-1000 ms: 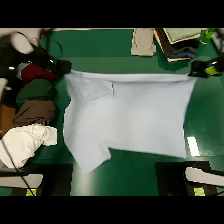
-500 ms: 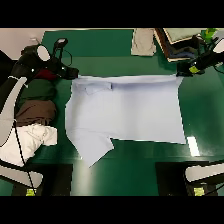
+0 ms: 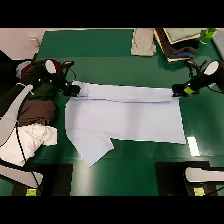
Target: Fold the shirts.
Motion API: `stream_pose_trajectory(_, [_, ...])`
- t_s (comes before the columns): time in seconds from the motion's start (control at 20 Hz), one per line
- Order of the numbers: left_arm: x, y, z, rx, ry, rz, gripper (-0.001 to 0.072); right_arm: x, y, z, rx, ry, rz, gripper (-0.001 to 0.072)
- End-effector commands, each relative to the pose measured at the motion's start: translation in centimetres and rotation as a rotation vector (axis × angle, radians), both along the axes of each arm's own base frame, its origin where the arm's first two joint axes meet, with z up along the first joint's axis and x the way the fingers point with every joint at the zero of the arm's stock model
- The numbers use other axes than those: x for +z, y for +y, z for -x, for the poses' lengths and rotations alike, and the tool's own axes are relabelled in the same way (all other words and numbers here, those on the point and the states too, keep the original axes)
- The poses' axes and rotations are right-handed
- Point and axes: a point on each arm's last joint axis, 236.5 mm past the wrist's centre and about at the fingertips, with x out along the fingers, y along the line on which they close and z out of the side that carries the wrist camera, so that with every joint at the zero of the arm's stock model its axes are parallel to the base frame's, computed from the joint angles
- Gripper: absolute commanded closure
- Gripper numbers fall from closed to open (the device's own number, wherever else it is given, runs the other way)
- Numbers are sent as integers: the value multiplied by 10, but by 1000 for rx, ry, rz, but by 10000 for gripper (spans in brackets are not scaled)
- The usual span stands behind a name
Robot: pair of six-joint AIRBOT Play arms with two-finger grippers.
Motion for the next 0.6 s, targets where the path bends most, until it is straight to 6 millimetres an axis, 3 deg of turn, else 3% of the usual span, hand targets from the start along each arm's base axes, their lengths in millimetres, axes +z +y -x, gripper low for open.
stream_pose_trajectory(0.0, [-4, 0, 5, 51, 23, 12, 266, -9, 11, 6, -19, 11, -51, 371])
stream_pose_trajectory(0.05, [2, 2, 9, 50, 29, 4, 282, -3, 12, 3, -24, 4, -55, 321])
stream_pose_trajectory(0.2, [39, 22, 23, 53, 4, -72, 282, 37, 10, -2, -10, -51, -41, 321])
stream_pose_trajectory(0.3, [59, 34, 48, 67, 6, -101, 282, 63, 12, 8, -1, -90, -34, 321])
stream_pose_trajectory(0.35, [62, 36, 68, 76, 18, -99, 282, 70, 14, 17, 2, -100, -33, 295])
stream_pose_trajectory(0.4, [59, 40, 91, 96, 43, -98, 281, 75, 15, 27, 3, -108, -32, 211])
stream_pose_trajectory(0.55, [30, 45, 167, 168, 138, -76, 280, 69, 20, 54, -2, -110, -32, 198])
